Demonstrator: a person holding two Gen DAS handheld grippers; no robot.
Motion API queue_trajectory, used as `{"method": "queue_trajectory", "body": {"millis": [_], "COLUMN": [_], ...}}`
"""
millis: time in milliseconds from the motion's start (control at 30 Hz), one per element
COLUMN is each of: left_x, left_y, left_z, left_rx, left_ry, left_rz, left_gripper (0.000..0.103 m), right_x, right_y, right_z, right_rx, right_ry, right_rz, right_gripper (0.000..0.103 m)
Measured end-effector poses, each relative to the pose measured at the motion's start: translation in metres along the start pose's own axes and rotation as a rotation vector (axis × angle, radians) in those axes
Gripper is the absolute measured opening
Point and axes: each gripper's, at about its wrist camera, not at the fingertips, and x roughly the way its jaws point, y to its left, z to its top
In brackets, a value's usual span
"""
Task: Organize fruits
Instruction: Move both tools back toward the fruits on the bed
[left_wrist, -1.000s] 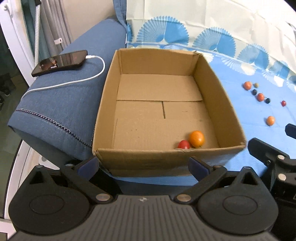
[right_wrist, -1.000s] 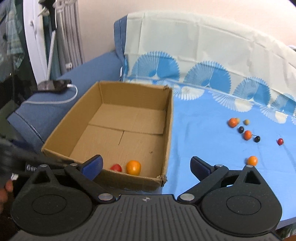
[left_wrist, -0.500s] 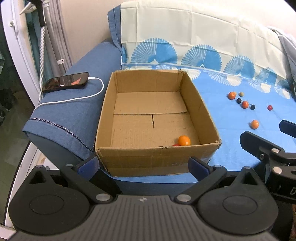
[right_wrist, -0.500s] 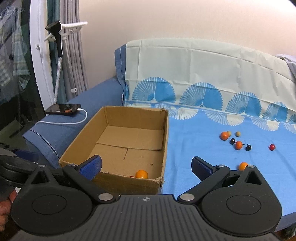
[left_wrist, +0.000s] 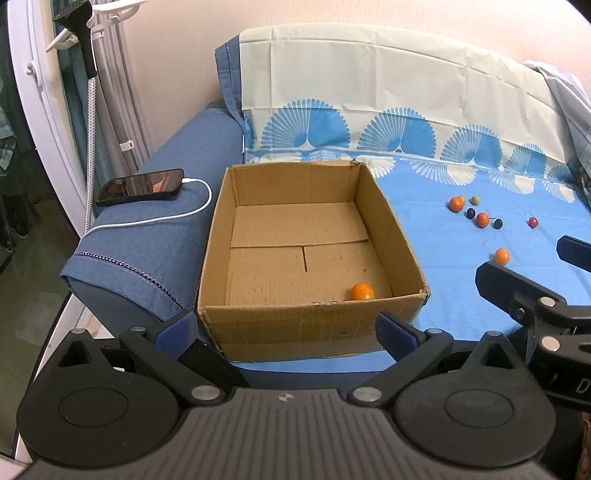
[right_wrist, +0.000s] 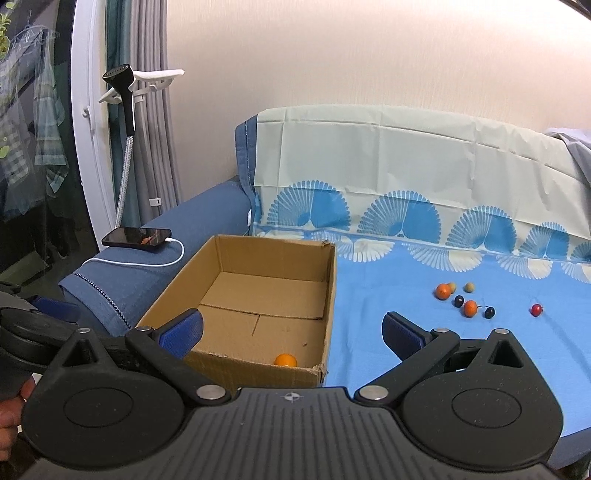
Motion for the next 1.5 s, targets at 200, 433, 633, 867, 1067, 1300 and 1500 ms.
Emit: {"method": "queue_trajectory", "body": {"millis": [200,433,633,867,1067,1300,1500], "left_x": [0.005,0.015,0.027,0.039,0.049,0.061,0.071], "left_y": [0.001,0.005,0.009,0.006,-0.001,-0.016,-0.040], "left_z": [0.001,0.004,0.007,0.012,0.021,0.036,0.051], "left_rx": [-0.006,-0.019,-0.041,-0.038,-0.035,-0.015,0.021], "left_ry": [0.010,0.031,0.060,0.082,0.098,0.109,0.111], "left_rz": [0.001,0.004,0.007,0.014,0.012,0.005,-0.013], "left_gripper": [0.103,0.103,0.103,0.103,0.103,0.103,0.103], "right_x": [0.004,0.011,0.021,0.034,0.044,0.054,0.064], "right_y": [-0.003,-0.005,-0.016,-0.037,-0.055,-0.075,-0.099], "right_z": [-0.001,0.000,-0.001,-0.008,-0.010,-0.013,-0.019], "right_rx": [0.024,0.035,0.058,0.093,0.124,0.157,0.196], "right_ry": [0.010,0.020,0.033,0.066,0.078,0.090,0.101], "right_rz": [-0.013,-0.026,-0.065,-0.104,-0.133,-0.157,-0.199], "right_gripper": [0.102,0.102,0.102,0.102,0.102,0.102,0.102]}}
